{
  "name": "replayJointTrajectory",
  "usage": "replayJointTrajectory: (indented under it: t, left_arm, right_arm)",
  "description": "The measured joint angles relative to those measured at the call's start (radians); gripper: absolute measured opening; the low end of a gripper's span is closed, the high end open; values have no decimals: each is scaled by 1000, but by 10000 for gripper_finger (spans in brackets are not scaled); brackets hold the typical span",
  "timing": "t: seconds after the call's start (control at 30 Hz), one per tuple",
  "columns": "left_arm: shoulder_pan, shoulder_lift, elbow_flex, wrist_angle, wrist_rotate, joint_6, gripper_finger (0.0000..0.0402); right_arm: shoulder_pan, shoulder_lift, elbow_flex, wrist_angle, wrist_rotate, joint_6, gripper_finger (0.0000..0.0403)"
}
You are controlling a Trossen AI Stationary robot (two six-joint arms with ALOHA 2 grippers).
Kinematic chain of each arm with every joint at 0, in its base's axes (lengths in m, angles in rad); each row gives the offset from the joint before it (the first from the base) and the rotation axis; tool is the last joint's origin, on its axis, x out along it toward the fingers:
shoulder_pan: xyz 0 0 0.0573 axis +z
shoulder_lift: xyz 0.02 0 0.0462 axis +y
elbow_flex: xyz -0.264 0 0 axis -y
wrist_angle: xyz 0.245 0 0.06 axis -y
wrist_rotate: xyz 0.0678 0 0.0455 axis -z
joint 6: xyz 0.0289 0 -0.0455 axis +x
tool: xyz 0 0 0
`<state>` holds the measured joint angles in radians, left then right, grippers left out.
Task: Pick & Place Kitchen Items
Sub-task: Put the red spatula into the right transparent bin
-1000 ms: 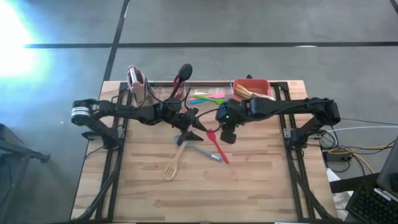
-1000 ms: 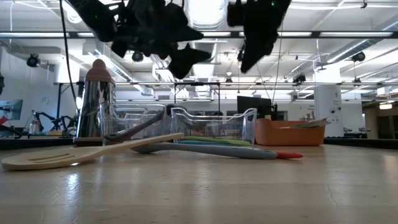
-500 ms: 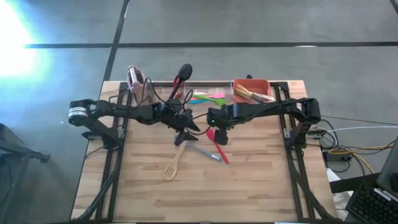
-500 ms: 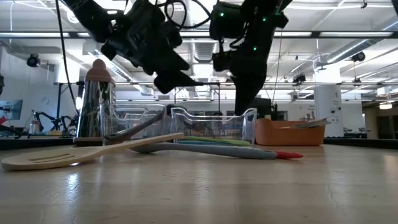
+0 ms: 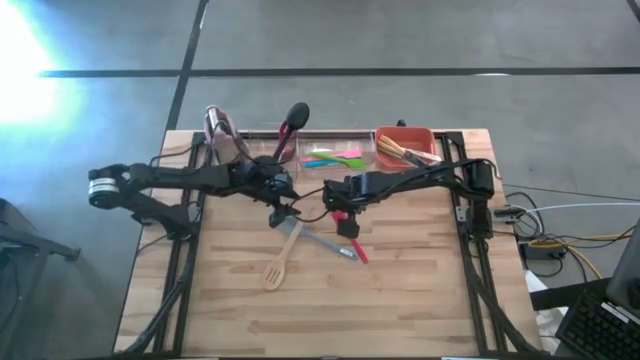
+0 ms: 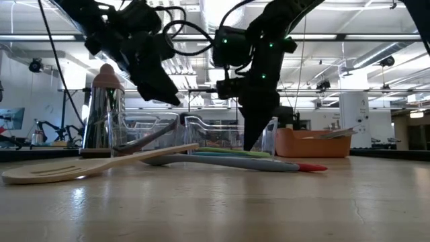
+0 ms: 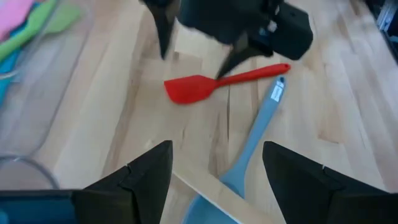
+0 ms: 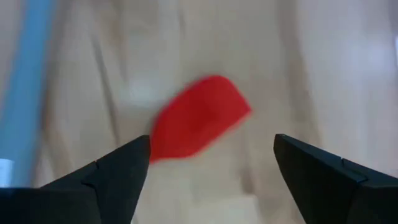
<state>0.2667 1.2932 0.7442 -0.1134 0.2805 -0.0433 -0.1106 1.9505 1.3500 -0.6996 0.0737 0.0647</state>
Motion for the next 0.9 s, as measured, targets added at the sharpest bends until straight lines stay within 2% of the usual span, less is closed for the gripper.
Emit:
replayJointTrajectory:
  t: [0.1,0.27,0.43,0.6,0.73,0.9]
  left_arm:
    - [1,-40,-25,6,-1,0,252]
    - [1,-84,-40,12,1,-3,252]
    - [1,-86,-47,9,1,-3,252]
    - [1,-86,-47,8,2,-1,252]
    - [1,-86,-47,8,2,0,252]
    - [1,-86,-47,8,2,-1,252]
  right_arm:
    - [-15,31,1,25,-68,-15,339]
    - [-51,66,3,38,-107,-57,341]
    - [-90,85,5,70,-226,-20,341]
    - [-83,101,6,77,-209,5,341]
    - [-54,128,7,78,-121,11,341]
    - [-35,149,7,78,-76,30,338]
